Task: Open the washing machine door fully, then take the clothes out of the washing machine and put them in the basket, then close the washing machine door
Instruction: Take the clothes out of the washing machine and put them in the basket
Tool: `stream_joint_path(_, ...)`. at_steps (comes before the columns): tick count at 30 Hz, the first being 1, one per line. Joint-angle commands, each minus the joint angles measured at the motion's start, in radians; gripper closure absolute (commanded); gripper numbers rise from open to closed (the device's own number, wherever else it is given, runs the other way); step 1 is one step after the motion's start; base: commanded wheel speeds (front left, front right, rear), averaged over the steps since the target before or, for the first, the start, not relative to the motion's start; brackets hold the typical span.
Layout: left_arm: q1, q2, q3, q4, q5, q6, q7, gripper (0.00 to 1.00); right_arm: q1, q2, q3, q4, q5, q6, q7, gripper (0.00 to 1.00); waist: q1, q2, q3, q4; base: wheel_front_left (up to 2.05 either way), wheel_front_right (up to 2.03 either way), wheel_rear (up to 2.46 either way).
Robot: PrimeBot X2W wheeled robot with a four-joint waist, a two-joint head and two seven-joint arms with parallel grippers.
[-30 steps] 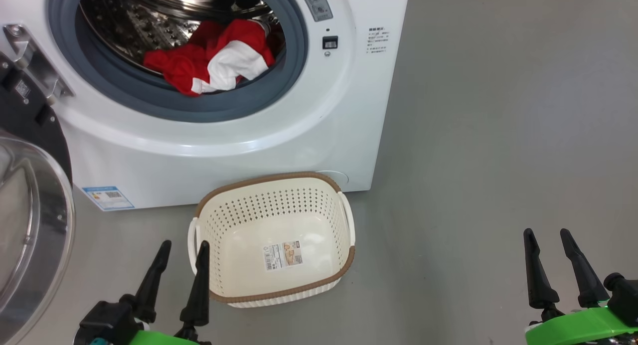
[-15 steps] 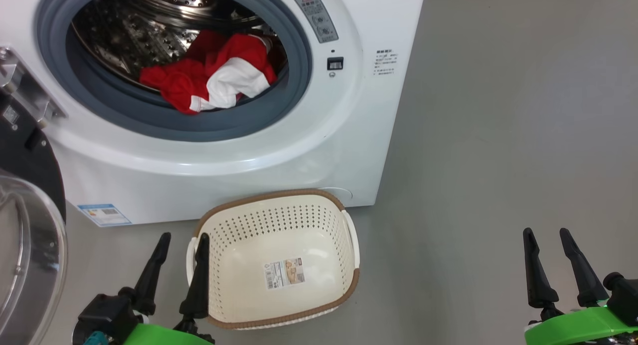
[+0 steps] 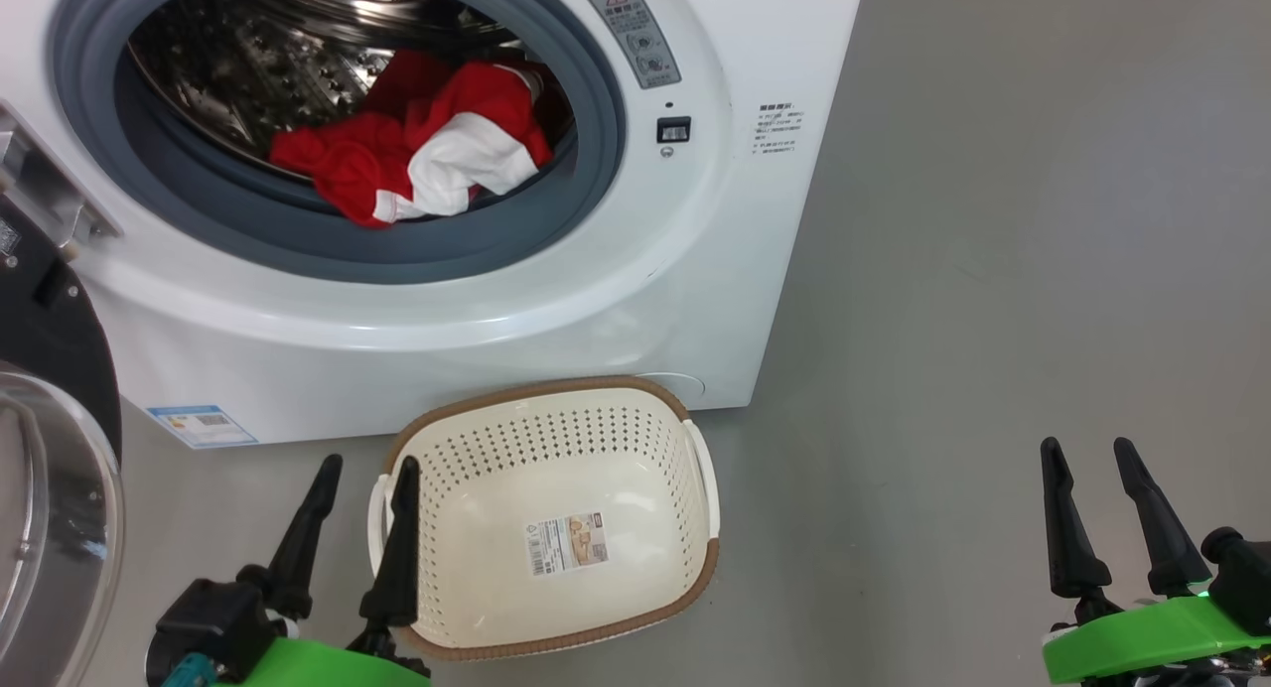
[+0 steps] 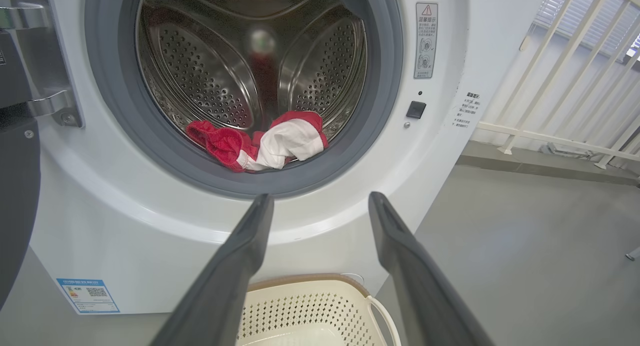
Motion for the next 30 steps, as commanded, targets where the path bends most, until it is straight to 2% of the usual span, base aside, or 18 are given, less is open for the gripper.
stream_joint_path(1,-0.041,0.012,0.026,-0.022,0.003,-0.005,-0.005,0.0,-0.037,-0.014,0.026,-0.023,0.012,0.008,-0.007,0.0,0.0,0.0,0.003,-0.001,0.0,0.0,0.0)
stream_joint_path(14,-0.15,0.006,0.034,0.076,0.057,-0.005,-0.005,0.0,-0.079,-0.011,0.041,-0.028,0.024,0.008,-0.007,0.0,0.0,0.0,0.074,-0.031,0.0,0.0,0.0)
stream_joint_path(20,-0.291,0.003,0.055,0.173,0.111,-0.004,-0.005,0.0,-0.102,-0.007,0.053,-0.026,0.032,0.008,-0.007,0.0,0.0,0.0,0.132,-0.061,0.0,0.0,0.0)
stream_joint_path(30,-0.599,0.004,0.074,0.384,0.167,0.024,-0.005,0.0,-0.147,0.004,0.078,-0.02,0.05,0.008,-0.007,0.0,0.0,0.0,0.238,-0.127,0.0,0.0,0.0)
